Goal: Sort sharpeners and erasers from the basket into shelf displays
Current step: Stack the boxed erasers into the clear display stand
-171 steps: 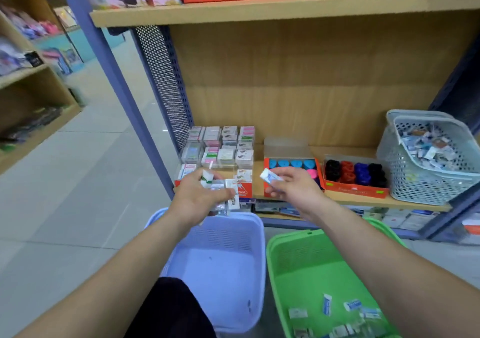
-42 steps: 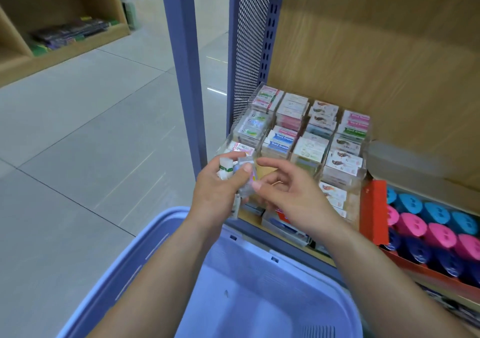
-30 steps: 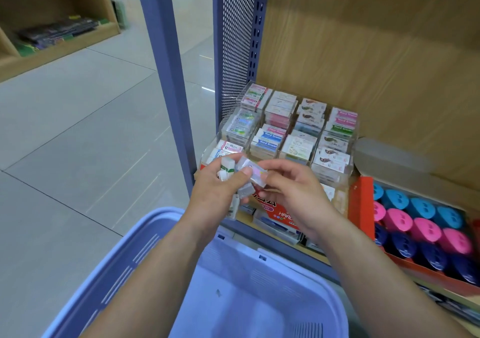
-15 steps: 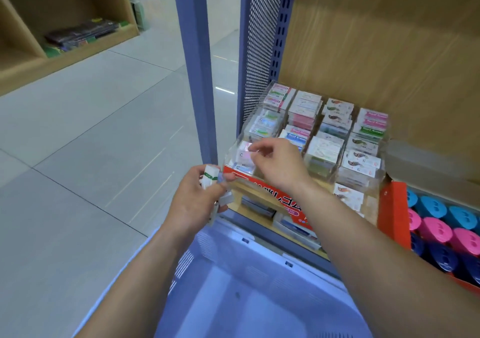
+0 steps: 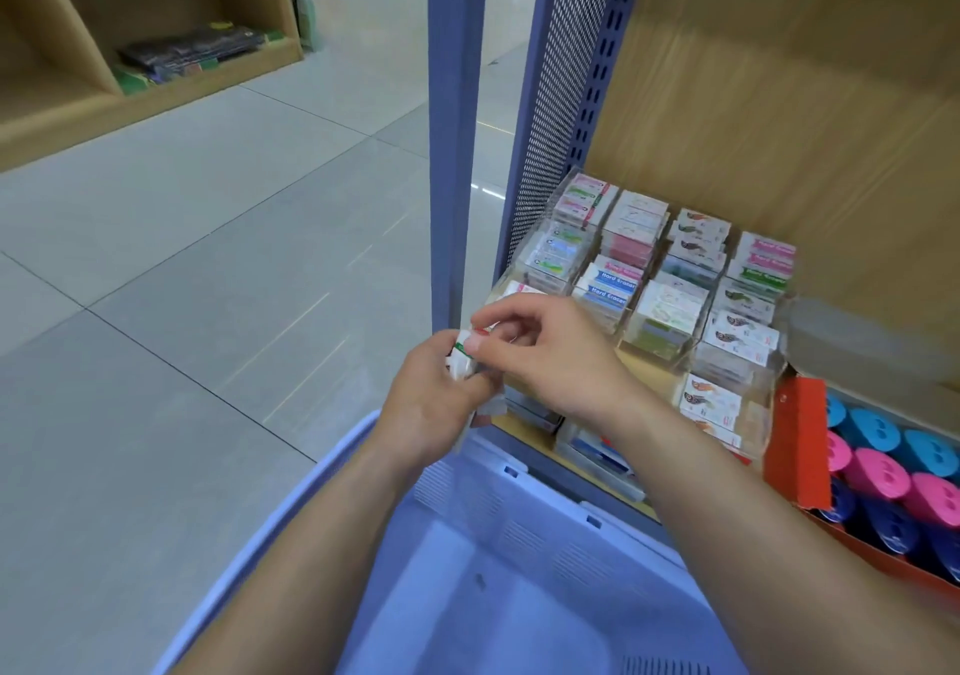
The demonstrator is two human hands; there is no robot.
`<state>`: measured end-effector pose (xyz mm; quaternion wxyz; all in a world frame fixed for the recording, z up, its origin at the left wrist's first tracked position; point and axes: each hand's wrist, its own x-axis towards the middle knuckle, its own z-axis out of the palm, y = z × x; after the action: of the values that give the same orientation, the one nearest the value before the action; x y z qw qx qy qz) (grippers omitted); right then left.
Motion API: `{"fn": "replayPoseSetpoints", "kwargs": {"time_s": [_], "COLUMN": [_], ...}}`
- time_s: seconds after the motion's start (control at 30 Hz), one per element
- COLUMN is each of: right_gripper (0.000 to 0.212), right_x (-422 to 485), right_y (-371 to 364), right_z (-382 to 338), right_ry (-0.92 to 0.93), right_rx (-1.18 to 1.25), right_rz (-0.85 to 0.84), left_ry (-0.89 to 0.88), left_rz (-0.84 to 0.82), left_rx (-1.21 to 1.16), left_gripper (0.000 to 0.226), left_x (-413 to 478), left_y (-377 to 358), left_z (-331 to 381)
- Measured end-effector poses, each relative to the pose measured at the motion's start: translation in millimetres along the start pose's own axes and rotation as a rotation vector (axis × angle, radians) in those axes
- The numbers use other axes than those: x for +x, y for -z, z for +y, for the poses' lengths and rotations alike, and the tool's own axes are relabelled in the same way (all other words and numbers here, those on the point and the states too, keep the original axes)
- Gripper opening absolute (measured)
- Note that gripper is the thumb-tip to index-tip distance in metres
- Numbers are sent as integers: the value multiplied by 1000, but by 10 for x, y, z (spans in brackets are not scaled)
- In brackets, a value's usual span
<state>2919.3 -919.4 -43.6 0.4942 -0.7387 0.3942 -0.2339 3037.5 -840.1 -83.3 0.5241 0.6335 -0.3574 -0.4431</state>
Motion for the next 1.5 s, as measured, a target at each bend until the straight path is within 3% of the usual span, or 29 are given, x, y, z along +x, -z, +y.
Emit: {"fn": "replayPoseSetpoints", "kwargs": {"time_s": [0.17,0.3,0.47,0.63,0.9,1.07,1.33,1.5], "right_gripper": [20,26,14,20,5,35,24,38], "right_x": [31,-38,-128,-240,-276,-270,-302,-109], "right_y": [87,213,384,507,542,609,620,624], "right_z": [44,95,231,333,399,452,427,397], "right_ry": [-66,-113,-148,-126,-143,-193,-198,-248], "right_rx": [-2,147,326,360,551,517,720,512], "right_rz": [67,86,105,75,187,234,112,220], "left_ry": [-9,-2,19,-2,5,23,20,-4], "left_rz": [-13,-16,10,28,5,0,13,64], "left_rx": [5,-21,-124,-154,-181,-181,-154,-129], "left_gripper": [21,27,26,23,23,23,22,20], "left_x": [-19,-23,-35,-45,-25,-17,-14,5], "left_y": [-94,-142,-188,-292,-435,-461,-461,-270], "left_z": [37,67,76,98,89,81,38,26]}}
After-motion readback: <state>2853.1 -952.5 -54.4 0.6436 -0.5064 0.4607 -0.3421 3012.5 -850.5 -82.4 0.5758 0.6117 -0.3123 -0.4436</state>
